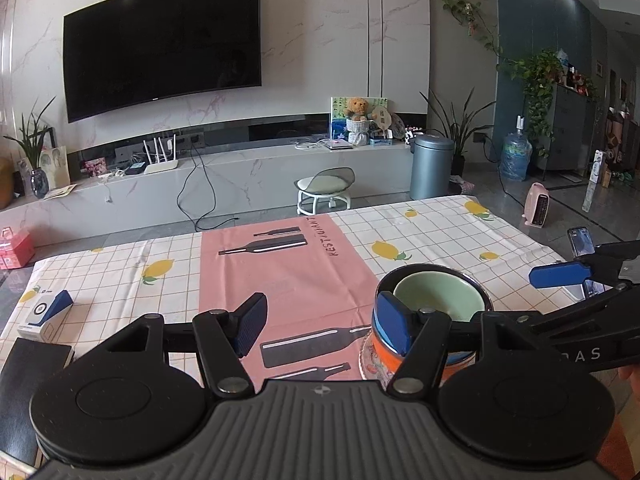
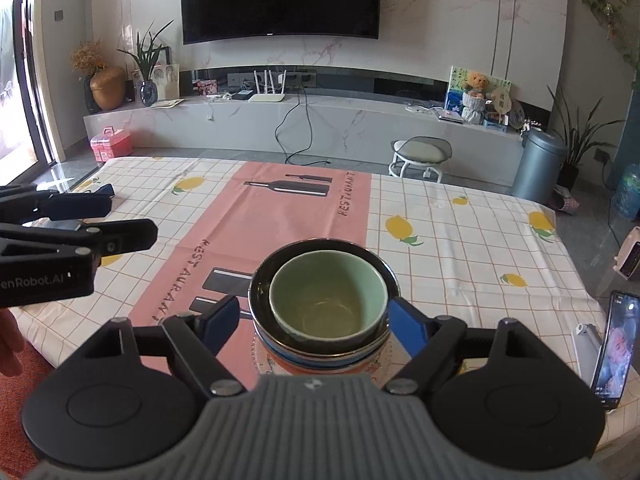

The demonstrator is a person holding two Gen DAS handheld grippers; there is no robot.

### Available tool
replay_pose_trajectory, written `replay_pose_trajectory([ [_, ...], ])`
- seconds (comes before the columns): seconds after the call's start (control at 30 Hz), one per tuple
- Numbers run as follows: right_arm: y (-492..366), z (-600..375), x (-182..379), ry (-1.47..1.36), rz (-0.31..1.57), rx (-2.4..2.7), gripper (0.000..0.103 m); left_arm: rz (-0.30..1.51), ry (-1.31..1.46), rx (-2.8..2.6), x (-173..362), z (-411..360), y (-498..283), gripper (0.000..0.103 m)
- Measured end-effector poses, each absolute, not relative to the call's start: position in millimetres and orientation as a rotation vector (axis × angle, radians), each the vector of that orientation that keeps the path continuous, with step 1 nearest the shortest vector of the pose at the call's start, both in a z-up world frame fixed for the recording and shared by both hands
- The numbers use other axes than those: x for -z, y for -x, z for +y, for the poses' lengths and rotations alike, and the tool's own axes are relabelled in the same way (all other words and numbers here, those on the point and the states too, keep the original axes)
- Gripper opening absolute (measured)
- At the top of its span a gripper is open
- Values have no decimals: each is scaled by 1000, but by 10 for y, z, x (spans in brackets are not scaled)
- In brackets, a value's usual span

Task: Organize plates and bowls

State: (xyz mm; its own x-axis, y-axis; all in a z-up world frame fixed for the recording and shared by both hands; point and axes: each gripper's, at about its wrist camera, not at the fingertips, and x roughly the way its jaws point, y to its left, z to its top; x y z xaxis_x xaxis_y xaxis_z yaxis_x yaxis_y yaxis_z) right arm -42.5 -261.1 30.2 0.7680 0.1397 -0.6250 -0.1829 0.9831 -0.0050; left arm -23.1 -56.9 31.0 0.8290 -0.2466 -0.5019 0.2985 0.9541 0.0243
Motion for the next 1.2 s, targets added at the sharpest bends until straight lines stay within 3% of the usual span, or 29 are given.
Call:
replay_pose_trajectory([
  [0.17, 640, -2531, -269, 48, 630, -126, 83, 501, -99, 227, -230, -522, 353, 76],
  [0.37, 816, -2371, -157, 104, 582, -119, 90, 498, -144, 180, -99, -523, 454, 88],
  [1.2, 721, -2279, 223, 106, 679, -102, 94, 668, -109, 120, 256, -411, 374, 88],
])
